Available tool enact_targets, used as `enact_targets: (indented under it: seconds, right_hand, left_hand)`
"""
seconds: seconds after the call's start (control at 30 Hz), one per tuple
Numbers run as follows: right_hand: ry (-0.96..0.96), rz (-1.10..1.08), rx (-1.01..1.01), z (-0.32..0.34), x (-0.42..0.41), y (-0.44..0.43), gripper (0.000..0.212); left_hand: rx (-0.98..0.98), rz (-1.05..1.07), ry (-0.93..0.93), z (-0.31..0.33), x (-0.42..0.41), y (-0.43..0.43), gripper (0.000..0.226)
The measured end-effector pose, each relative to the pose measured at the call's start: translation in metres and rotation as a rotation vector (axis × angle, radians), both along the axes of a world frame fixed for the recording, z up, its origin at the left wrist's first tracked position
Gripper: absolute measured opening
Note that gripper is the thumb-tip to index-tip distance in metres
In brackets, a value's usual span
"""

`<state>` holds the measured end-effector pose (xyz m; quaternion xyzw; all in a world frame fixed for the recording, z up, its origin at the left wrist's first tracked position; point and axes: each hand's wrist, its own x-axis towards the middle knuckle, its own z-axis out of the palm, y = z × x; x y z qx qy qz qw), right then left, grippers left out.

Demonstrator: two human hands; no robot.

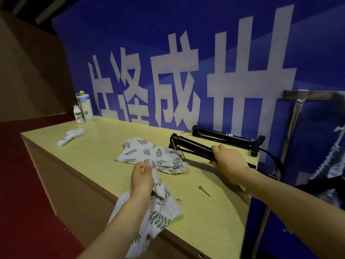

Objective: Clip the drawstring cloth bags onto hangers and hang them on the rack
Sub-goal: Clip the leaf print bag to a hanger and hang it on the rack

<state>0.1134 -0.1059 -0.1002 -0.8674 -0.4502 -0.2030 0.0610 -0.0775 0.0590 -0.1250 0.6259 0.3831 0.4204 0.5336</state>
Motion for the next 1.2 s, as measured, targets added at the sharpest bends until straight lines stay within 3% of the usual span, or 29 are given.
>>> enact_targets:
  seconds: [0.13, 0.37, 0.6, 0.73, 1.1, 1.2]
  right_hand:
    - [-0.144, 0.073, 0.044, 0.028, -0.023, 0.002, 0.043]
    - [-0.247, 0.266, 0.177, 0.074, -0.076, -0.002, 0.043]
    - [-0.399, 0.565, 0.046, 0.089, -0.13, -0.011, 0.043]
    - [-0.48, 0.666, -0.028, 0.085, -0.161, -0.008, 0.044]
    - [-0.553, 0.594, -0.187, 0.081, -0.207, 0.023, 0.037]
    - [-0.6, 0.615, -0.205, 0.088, -0.229, 0.031, 0.033]
  left_hand:
    - [0.004, 0.012, -0.023, 0.012, -0.015, 0.004, 0.026]
    - [0.085, 0.161, -0.004, 0.038, -0.072, 0.022, 0.014]
    - [0.16, 0.134, 0.095, 0.059, -0.131, 0.04, 0.012]
    - [0.147, 0.04, 0.049, 0.069, -0.157, 0.048, 0.025]
    - [0.68, 0.003, 0.434, 0.094, -0.191, 0.03, 0.014]
    - [0.742, -0.035, 0.464, 0.093, -0.178, 0.013, 0.015]
